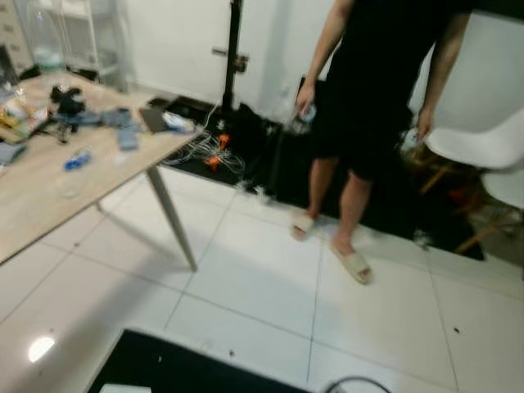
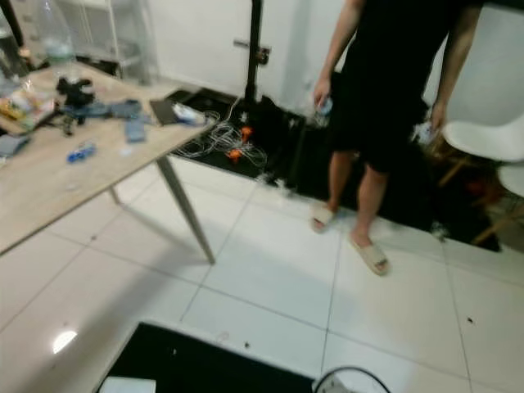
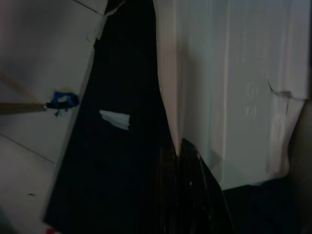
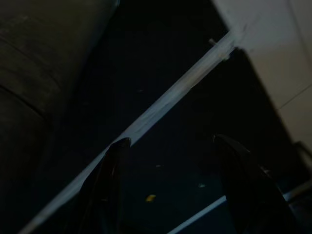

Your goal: Picking trash to rubbish bin

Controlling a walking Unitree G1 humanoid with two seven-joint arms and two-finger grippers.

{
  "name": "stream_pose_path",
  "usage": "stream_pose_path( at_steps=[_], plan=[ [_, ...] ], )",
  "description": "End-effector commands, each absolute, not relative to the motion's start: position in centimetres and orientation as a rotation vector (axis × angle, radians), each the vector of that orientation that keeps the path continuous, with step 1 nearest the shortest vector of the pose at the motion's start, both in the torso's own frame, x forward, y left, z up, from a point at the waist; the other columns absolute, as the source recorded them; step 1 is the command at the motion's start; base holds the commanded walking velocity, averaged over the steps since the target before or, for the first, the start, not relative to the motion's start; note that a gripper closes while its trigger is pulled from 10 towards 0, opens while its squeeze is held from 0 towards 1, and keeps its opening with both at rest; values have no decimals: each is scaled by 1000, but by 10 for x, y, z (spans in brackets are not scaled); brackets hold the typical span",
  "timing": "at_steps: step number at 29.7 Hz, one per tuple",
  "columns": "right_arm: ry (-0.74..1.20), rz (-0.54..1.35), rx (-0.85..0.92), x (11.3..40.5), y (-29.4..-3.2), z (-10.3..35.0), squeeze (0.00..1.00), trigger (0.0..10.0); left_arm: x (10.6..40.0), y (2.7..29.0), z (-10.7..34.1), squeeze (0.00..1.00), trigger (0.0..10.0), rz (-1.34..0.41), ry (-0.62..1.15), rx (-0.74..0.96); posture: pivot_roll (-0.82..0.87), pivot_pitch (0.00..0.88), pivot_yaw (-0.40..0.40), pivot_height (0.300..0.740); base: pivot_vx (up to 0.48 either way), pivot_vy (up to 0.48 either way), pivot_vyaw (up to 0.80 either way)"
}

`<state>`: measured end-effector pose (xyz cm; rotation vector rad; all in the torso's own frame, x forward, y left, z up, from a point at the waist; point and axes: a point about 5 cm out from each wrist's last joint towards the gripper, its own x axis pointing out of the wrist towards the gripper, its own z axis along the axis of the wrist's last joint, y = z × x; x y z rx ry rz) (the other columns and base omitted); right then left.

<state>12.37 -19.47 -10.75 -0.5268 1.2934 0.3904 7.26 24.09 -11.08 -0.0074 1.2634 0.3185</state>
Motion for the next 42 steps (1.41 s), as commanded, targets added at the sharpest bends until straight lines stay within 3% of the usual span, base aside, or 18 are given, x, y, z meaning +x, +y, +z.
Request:
stream_pose_path(
  at_steps=[1, 19, 34, 42],
  plan=[
    [1297, 371, -526, 124, -199, -107, 0, 10000, 77, 234, -112, 0, 10000, 292, 1259, -12, 161, 0, -63, 740, 0, 0, -738],
    [1286, 374, -529, 134, -194, -104, 0, 10000, 77, 228, -113, 0, 10000, 266, 1265, -6, 153, 5, -66, 740, 0, 0, -736],
    [1315, 341, -566, 128, -231, -99, 0, 10000, 78, 227, -113, 0, 10000, 252, 1266, 4, 151, 1, -68, 740, 0, 0, -738],
    [1301, 369, -558, 132, -212, -102, 0, 10000, 79, 227, -113, 0, 10000, 251, 1264, 6, 154, 0, -73, 740, 0, 0, -736]
  ],
)
